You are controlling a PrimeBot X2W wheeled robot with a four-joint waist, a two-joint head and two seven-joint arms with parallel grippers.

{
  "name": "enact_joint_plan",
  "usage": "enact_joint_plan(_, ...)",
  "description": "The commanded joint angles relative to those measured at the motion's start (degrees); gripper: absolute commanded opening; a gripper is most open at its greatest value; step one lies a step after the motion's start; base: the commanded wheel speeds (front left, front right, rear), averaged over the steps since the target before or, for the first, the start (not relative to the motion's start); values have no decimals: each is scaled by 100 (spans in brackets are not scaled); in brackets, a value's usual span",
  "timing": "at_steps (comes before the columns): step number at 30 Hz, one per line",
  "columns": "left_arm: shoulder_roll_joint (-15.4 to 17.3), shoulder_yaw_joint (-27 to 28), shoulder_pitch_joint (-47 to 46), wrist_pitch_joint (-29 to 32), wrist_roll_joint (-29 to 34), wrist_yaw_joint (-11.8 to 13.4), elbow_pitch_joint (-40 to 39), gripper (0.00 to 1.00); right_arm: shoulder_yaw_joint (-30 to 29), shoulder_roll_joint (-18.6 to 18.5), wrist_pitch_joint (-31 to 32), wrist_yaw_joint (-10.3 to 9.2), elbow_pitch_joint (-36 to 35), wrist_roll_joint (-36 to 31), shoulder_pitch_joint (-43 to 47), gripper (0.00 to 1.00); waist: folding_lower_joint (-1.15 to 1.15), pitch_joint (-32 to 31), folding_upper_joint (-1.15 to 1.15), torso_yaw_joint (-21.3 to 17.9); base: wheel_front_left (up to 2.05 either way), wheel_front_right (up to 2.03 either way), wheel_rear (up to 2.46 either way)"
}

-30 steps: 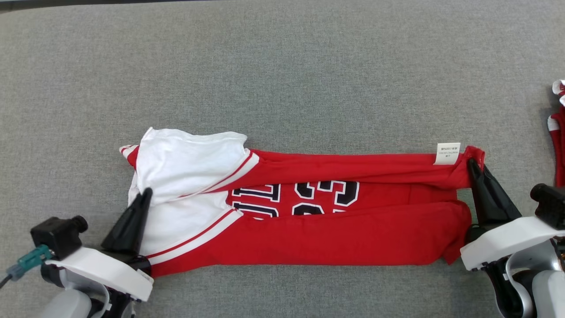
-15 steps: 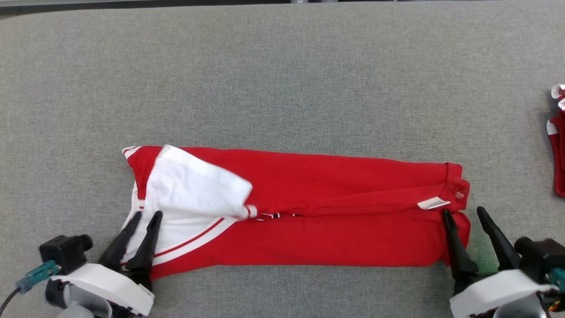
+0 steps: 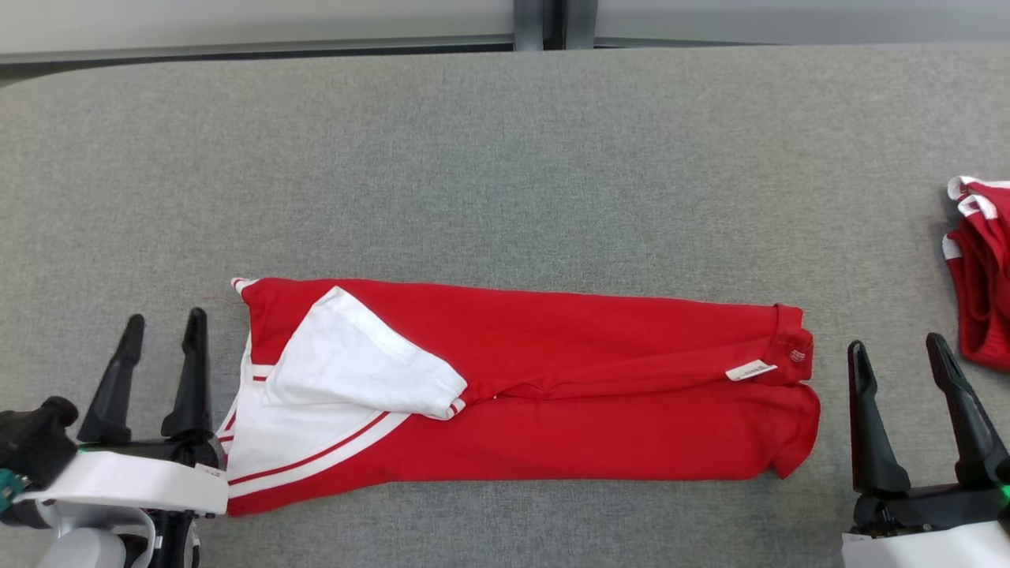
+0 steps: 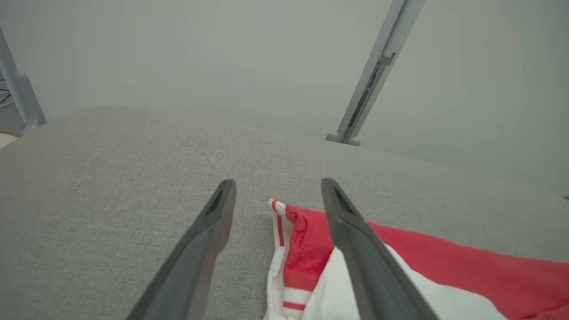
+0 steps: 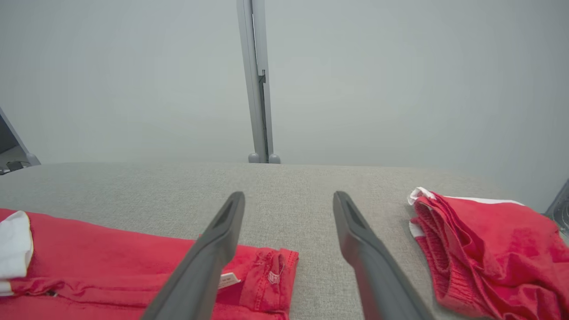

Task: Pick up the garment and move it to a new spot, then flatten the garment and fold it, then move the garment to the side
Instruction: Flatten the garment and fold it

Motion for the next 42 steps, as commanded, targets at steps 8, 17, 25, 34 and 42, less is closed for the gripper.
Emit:
enact_joint_plan(8, -481, 706, 554, -22, 1103, 38, -864, 100, 41, -3, 53, -5, 87, 8, 42, 100, 0, -452, 0, -98, 0, 0, 0)
enact_joint_plan(17, -630, 692, 888, -22, 1521, -98, -734, 100, 78, -3, 155, -5, 202, 32, 265, 100, 0, -637, 0, -108, 0, 0, 0)
enact_joint_plan(25, -675, 719, 828, -22, 1611, -180, -660, 100, 52, -3, 204, -5, 178, 13, 258, 100, 0, -590, 0, -76, 0, 0, 0)
enact_joint_plan(34, -730, 750, 596, -22, 1648, -280, -661, 100, -70, -3, 278, -5, 392, 23, -100, 100, 0, -382, 0, 5, 0, 0, 0)
enact_joint_plan(42, -873, 741, 194, -23, 1700, -565, -590, 100, -179, -3, 542, -4, 1541, -110, -951, 100, 0, 96, 0, 280, 0, 0, 0)
